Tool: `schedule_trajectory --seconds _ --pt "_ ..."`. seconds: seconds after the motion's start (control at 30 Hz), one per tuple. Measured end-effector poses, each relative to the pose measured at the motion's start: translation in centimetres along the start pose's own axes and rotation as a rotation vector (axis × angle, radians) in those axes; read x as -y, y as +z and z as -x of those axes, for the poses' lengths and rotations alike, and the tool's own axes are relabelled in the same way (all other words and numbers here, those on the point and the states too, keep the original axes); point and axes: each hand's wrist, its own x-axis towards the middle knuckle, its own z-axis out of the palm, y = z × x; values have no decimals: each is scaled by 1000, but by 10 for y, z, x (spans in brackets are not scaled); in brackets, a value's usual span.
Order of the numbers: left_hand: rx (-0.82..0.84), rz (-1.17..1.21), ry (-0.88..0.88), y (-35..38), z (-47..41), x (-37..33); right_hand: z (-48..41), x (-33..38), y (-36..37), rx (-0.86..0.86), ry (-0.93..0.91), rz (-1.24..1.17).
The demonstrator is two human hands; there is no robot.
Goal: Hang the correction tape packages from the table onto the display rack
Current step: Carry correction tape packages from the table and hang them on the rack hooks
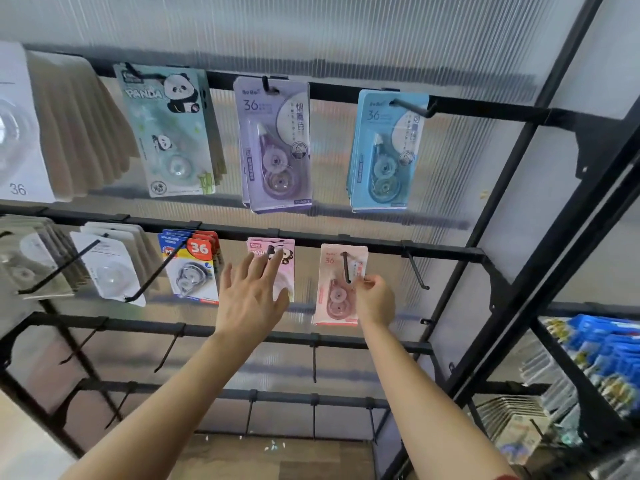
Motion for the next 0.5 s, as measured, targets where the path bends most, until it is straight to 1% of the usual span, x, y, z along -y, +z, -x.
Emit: schedule_trajectory --seconds 0.1,0.2,0.3,0.43,0.5 --pt "11 20 -22 -1 0 -1 11 -1 -5 2 -14 -16" --pt "3 51 -25 -4 0 -2 32 -8 -9 40 -82 48" --pt "-24 134 10 -8 6 -2 59 -19 -10 122 -180 127" --pt "-160 296 87 -7 42 11 94 -28 -8 254 -211 307" --pt "-122 274 61 1 72 29 113 -29 -4 303 -261 364"
